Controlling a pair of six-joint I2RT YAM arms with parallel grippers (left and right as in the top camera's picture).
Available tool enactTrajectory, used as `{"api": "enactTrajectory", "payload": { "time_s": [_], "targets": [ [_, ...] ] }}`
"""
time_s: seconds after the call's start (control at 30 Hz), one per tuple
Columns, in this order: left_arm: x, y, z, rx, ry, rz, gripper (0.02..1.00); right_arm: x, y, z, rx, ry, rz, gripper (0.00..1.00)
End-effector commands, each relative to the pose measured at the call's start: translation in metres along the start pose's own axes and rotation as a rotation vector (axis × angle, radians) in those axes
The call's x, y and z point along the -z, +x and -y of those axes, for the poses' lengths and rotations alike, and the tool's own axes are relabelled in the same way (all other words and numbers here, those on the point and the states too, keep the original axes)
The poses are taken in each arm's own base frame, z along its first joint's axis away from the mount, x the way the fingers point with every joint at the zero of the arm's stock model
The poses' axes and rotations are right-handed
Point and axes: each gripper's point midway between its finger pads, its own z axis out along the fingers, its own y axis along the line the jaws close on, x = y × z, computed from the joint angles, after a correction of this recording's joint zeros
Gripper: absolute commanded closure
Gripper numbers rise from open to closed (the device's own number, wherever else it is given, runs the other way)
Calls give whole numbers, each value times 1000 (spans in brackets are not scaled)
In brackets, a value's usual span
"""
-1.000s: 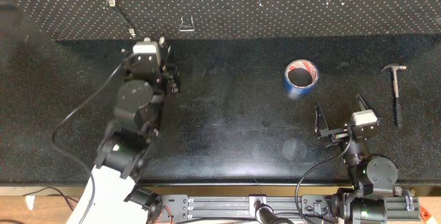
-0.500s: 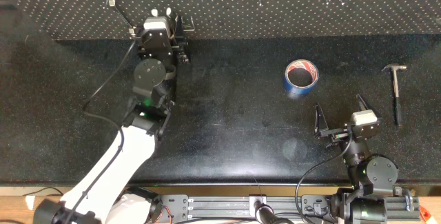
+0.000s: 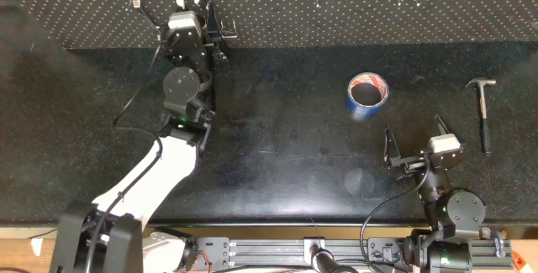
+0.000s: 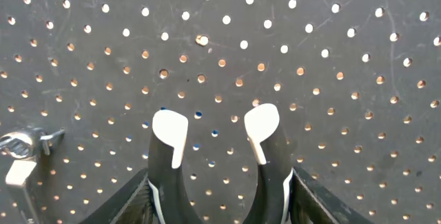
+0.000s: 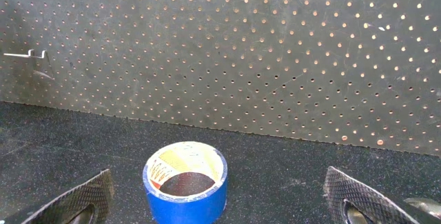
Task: Place Tools Onto Pegboard
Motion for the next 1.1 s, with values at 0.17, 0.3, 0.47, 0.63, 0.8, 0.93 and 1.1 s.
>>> {"api": "enactTrajectory", "payload": {
  "time_s": [0.17,0.3,0.47,0.63,0.8,0.93,1.1],
  "targets": [
    [-9,-13,5,16,15,72,989,0,1,-1,-15,-5,0,5],
    [-12,-9,6,15,15,70,989,0,1,-2,-15,-6,0,5],
    [-21,-8,9,20,16,85,991,0,1,-1,-15,-6,0,5],
    [-34,-10,17,23,34,93,989,0,1,-2,-15,-6,0,5],
    [-45,8,19,12,36,61,989,0,1,-1,-15,-6,0,5],
    [-52,18,21,7,35,45,989,0,1,-2,-15,-6,0,5],
    [-55,30,21,-2,32,22,989,0,1,-2,-15,-6,0,5]
  ]
}}
